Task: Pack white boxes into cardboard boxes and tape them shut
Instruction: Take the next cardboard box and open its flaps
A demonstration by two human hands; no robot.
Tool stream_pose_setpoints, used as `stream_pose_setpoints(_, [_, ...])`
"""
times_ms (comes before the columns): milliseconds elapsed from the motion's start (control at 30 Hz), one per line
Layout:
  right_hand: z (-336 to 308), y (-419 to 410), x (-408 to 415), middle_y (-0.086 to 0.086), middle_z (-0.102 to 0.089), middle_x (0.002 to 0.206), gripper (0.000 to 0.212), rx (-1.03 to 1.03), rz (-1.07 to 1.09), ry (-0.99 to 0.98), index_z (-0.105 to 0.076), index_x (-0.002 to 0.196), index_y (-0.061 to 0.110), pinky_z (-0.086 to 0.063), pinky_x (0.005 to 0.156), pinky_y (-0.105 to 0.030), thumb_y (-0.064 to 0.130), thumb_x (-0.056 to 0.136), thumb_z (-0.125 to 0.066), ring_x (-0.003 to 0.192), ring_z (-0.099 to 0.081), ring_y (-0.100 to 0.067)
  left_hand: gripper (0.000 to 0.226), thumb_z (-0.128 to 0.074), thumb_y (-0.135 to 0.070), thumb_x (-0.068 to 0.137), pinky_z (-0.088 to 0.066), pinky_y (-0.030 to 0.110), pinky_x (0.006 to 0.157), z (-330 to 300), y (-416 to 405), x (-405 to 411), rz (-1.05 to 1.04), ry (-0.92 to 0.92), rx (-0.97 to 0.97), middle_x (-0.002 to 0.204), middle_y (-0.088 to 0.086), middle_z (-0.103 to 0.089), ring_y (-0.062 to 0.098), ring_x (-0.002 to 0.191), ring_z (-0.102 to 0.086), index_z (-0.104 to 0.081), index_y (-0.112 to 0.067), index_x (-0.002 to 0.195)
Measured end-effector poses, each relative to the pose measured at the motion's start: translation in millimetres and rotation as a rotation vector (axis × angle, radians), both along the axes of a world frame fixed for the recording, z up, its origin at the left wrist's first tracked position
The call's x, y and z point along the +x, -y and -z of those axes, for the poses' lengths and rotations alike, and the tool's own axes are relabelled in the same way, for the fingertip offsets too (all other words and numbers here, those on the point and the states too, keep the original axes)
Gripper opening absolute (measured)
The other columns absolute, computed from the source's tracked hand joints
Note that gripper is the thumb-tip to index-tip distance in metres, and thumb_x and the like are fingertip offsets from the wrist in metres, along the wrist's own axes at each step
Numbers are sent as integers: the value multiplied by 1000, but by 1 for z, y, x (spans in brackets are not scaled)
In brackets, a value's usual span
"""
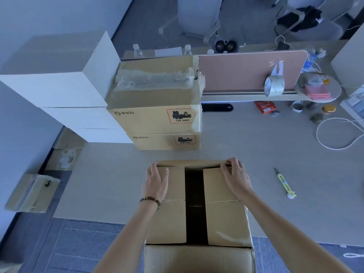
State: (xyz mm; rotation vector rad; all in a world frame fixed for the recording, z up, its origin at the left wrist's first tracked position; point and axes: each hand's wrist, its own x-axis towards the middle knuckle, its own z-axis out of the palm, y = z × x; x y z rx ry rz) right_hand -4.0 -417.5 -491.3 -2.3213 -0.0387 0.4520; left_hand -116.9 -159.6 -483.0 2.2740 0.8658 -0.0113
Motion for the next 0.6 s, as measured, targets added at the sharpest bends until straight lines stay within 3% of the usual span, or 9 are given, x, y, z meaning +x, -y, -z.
stream_pose_setpoints(167, [-4,-21,18,0,-51,128,33,-40,13,-2,-51,123,22,-36,84,-32,46,102,-44,99,-49,-15,42,-36,-45,102,-38,33,89,2,-25,23,34,16,-72,149,-6,-36,21,112,-57,-34,-29,141])
stream_pose_setpoints(267, [-5,-36,26,-2,-51,132,36,-52,28,12,-49,128,21,-37,86,-32,46,103,-42,108,-54,-21,44,-38,-45,102,-33,30,89,1,-40,39,52,21,-83,150,-6,-34,21,114,-55,-32,-30,143])
stream_pose_setpoints(367, [-7,-48,37,-3,-50,136,39,-70,47,17,-48,132,22,-37,87,-32,47,102,-43,116,-55,-24,45,-39,-48,101,-37,33,88,1,-52,56,77,34,-92,149,-5,-34,20,107,-56,-32,-31,142])
stream_pose_setpoints(600, [-13,-65,53,-7,-42,146,58,-143,57,7,-36,147,25,-42,101,-42,56,98,-46,129,-48,-29,60,-48,-53,96,-41,41,101,6,-65,80,92,41,-106,152,-2,-30,24,128,-48,-27,-28,146])
